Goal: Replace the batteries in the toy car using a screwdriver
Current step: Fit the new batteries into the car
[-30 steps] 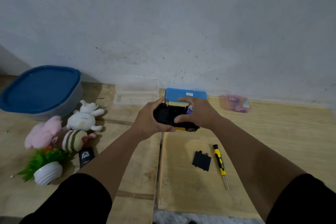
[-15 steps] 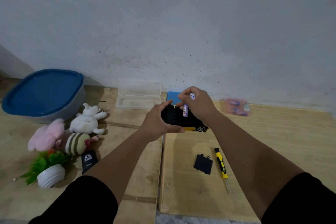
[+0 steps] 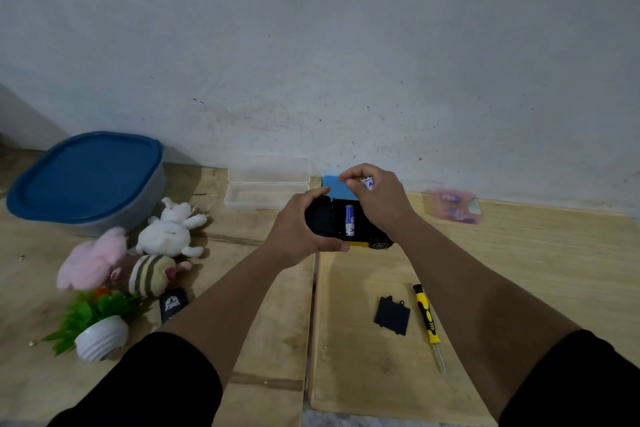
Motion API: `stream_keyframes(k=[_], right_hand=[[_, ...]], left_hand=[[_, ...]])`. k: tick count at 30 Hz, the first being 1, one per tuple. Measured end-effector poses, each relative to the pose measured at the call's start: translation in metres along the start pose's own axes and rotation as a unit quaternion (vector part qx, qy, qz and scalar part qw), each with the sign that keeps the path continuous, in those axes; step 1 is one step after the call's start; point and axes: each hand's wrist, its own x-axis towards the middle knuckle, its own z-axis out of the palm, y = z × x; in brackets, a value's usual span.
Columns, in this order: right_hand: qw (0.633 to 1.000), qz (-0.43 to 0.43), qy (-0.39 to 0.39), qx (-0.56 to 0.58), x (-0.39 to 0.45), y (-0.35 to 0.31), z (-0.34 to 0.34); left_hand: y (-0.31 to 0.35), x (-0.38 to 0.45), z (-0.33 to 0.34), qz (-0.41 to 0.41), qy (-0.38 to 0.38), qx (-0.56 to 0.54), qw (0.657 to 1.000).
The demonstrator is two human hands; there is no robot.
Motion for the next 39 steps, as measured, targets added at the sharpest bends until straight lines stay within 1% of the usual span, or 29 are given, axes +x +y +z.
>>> stream_keyframes(k=[2, 4, 5, 7, 10, 12, 16, 19, 23, 27, 31, 34, 39], right_hand=[[0.999, -0.012, 0.049, -0.021, 0.001, -0.003, -0.001], [0.996, -0.018, 0.065, -0.058, 0.001, -0.005, -0.003], [0.995, -0.02, 0.053, -0.081, 0.001, -0.006, -0.004], [0.992, -0.018, 0.004, -0.122, 0.0, -0.006, -0.006], [0.986, 0.006, -0.053, -0.16, -0.006, -0.004, -0.005], [0.983, 0.009, -0.061, -0.17, -0.009, -0.004, -0.001], [0.97, -0.012, -0.053, -0.236, -0.01, -0.005, 0.011], [0.973, 0.007, -0.041, -0.227, -0.008, -0.005, 0.015], [0.983, 0.042, -0.027, -0.179, -0.006, -0.002, 0.019], [0.992, 0.029, -0.039, -0.115, -0.005, -0.002, 0.015], [0.996, 0.034, -0.052, -0.064, -0.005, -0.006, 0.008], [0.994, 0.032, -0.065, -0.082, -0.003, -0.01, 0.0], [0.983, 0.013, -0.117, -0.141, 0.006, -0.009, -0.012]], left_hand=[[-0.001, 0.002, -0.001, 0.001, 0.005, -0.001, 1.0], [-0.002, 0.005, -0.003, -0.002, 0.013, -0.002, 1.0], [-0.002, 0.006, -0.004, -0.002, 0.018, 0.001, 1.0], [-0.003, 0.008, -0.007, -0.005, 0.031, 0.005, 0.999], [-0.002, 0.011, -0.011, -0.009, 0.05, 0.004, 0.999], [-0.001, 0.012, -0.011, -0.004, 0.057, 0.015, 0.998], [0.001, 0.012, -0.009, 0.012, 0.076, 0.034, 0.996], [0.001, 0.012, -0.011, 0.018, 0.071, 0.04, 0.997], [0.0, 0.012, -0.012, 0.02, 0.06, 0.049, 0.997], [0.0, 0.012, -0.013, 0.017, 0.061, 0.049, 0.997], [0.002, 0.014, -0.013, 0.02, 0.051, 0.058, 0.997], [0.001, 0.014, -0.014, 0.022, 0.044, 0.06, 0.997], [0.003, 0.013, -0.014, 0.031, 0.026, 0.065, 0.997]])
